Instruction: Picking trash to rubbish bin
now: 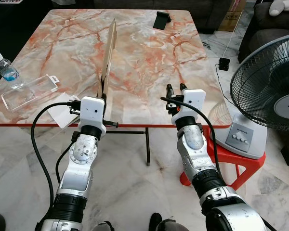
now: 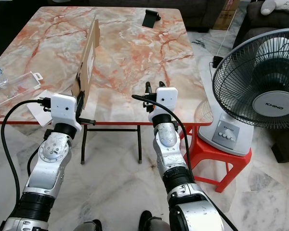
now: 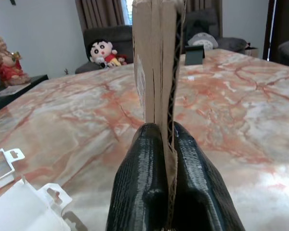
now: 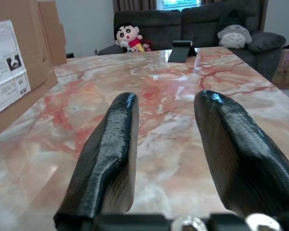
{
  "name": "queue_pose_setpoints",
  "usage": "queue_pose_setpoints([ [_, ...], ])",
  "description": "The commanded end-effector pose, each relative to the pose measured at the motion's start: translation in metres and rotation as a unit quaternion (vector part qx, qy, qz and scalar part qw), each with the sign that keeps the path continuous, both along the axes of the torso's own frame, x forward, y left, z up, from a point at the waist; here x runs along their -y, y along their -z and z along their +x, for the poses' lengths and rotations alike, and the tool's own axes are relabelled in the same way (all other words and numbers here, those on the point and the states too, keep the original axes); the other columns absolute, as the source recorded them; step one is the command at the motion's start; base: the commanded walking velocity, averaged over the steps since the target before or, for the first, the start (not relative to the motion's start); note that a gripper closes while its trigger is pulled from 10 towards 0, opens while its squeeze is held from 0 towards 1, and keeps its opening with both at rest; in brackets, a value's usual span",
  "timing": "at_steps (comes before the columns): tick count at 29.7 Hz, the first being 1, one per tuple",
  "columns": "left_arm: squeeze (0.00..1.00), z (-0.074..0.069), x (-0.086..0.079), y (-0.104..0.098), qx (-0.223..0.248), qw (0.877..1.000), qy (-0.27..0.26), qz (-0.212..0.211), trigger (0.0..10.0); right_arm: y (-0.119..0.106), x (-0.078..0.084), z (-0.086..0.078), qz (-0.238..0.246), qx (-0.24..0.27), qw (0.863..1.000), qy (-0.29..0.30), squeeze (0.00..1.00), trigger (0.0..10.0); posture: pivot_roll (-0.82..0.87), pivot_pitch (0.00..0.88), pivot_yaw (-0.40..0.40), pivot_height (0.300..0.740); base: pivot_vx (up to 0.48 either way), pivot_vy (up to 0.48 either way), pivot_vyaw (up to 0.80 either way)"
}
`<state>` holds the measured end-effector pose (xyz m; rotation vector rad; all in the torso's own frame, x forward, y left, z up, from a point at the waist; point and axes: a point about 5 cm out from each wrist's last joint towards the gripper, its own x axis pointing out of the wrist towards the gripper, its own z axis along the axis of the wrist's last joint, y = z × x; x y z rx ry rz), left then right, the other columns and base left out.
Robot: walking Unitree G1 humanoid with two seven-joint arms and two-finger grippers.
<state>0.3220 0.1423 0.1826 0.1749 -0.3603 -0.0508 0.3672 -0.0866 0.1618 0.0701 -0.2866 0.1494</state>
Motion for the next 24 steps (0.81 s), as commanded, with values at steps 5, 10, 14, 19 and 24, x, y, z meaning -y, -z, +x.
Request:
queue_pose_setpoints([
  [5, 0.0, -0.0011, 0.0036, 0.0016, 0.003, 1.0, 0.003, 0.004, 10.0, -0.0009, -0.004, -0.0019, 0.0, 0.001, 1.0, -0.011, 0.0, 10.0, 0.12, 0.183, -0.049, 0.74, 0.0, 0.0, 0.0],
  [10, 0.0, -0.0019, 0.004, 0.0026, 0.005, 1.0, 0.001, 0.0, 10.0, 0.0006, -0.0038, -0.0019, 0.0, -0.003, 1.0, -0.011, 0.0, 10.0, 0.12, 0.19, -0.054, 0.74, 0.0, 0.0, 0.0],
  [14, 0.0, -0.0022, 0.0039, 0.0044, 0.002, 1.0, 0.003, -0.005, 10.0, 0.001, -0.0034, -0.0019, 0.001, -0.004, 1.0, -0.01, 0.0, 10.0, 0.13, 0.189, -0.054, 0.74, 0.0, 0.0, 0.0],
  [19, 0.0, -0.0024, 0.0038, 0.0054, 0.002, 1.0, 0.002, -0.005, 10.0, 0.0019, -0.0048, -0.0023, 0.001, -0.006, 1.0, -0.012, 0.0, 10.0, 0.13, 0.19, -0.053, 0.74, 0.0, 0.0, 0.0],
  [24, 0.0, -0.0028, 0.004, 0.0057, 0.002, 1.0, 0.004, -0.008, 10.0, 0.0017, -0.0059, -0.0024, 0.001, -0.006, 1.0, -0.014, 0.0, 10.0, 0.13, 0.189, -0.054, 0.74, 0.0, 0.0, 0.0],
])
